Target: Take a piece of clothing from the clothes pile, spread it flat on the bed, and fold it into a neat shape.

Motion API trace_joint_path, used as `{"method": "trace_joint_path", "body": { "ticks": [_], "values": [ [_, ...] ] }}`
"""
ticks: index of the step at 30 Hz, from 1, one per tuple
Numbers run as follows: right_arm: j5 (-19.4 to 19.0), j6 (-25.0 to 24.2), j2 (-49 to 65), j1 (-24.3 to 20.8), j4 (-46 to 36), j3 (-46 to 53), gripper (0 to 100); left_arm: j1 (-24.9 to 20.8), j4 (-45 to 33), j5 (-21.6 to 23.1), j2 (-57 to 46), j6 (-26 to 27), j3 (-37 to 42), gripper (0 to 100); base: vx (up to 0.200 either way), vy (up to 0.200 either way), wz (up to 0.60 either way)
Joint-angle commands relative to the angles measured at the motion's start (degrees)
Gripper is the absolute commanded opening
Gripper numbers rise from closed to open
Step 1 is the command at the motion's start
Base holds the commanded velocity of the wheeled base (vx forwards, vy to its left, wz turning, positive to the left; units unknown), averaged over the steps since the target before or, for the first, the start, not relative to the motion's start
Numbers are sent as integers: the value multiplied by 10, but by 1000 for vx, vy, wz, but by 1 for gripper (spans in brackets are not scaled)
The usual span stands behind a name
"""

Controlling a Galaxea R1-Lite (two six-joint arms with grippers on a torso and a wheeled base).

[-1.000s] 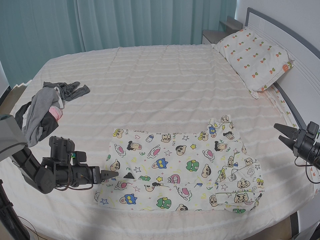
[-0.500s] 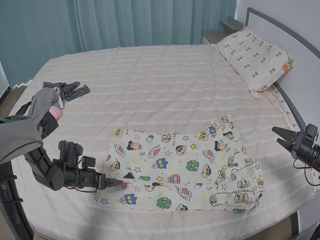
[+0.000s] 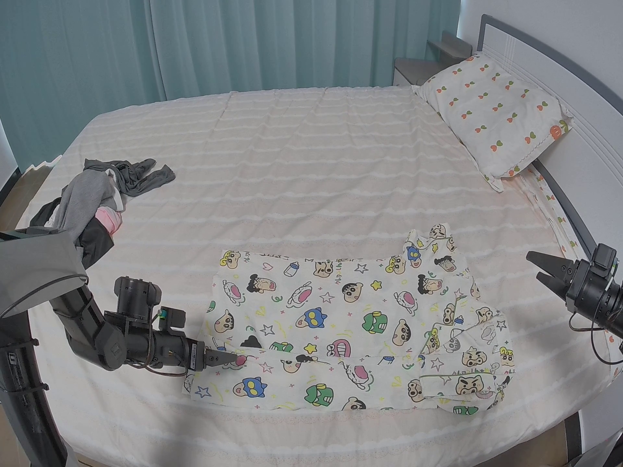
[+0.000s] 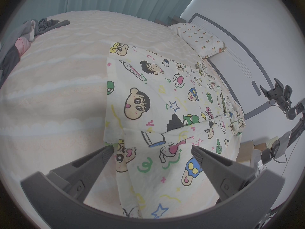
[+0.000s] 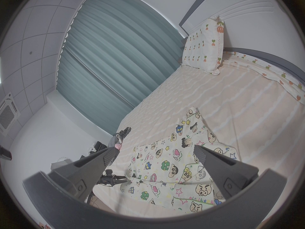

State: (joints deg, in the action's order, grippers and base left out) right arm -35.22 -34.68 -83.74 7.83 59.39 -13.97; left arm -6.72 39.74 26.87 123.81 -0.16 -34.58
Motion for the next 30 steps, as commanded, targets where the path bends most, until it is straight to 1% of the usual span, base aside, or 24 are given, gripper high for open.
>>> {"method": "trace_joint_path", "body": {
  "ticks": [1,3,7,8,22,25,26,28,30],
  "values": [
    [0,0,-2,0,0,0,100,-2,1,0,9,-11,-7,100,0,0,0],
    [0,0,-4,0,0,0,100,-4,2,1,7,-25,-7,100,0,0,0],
    [0,1,-4,0,0,0,100,-9,7,4,3,-30,-4,100,0,0,0],
    [0,0,-4,0,0,0,100,-9,7,4,3,-30,-4,0,0,0,0],
    [-1,1,-8,0,0,0,100,-4,6,4,-11,-31,1,0,0,0,0],
    [-1,1,-9,0,0,0,100,-5,6,3,-30,-60,0,0,0,0,0],
    [-1,1,-8,0,0,0,100,-6,4,3,-44,-86,-2,0,0,0,0],
    [0,1,-8,0,0,0,100,-8,4,3,-56,-117,-4,0,0,0,0],
    [-1,1,-8,0,0,0,100,-8,4,-1,-62,-130,-5,0,0,0,0]
  ]
}}
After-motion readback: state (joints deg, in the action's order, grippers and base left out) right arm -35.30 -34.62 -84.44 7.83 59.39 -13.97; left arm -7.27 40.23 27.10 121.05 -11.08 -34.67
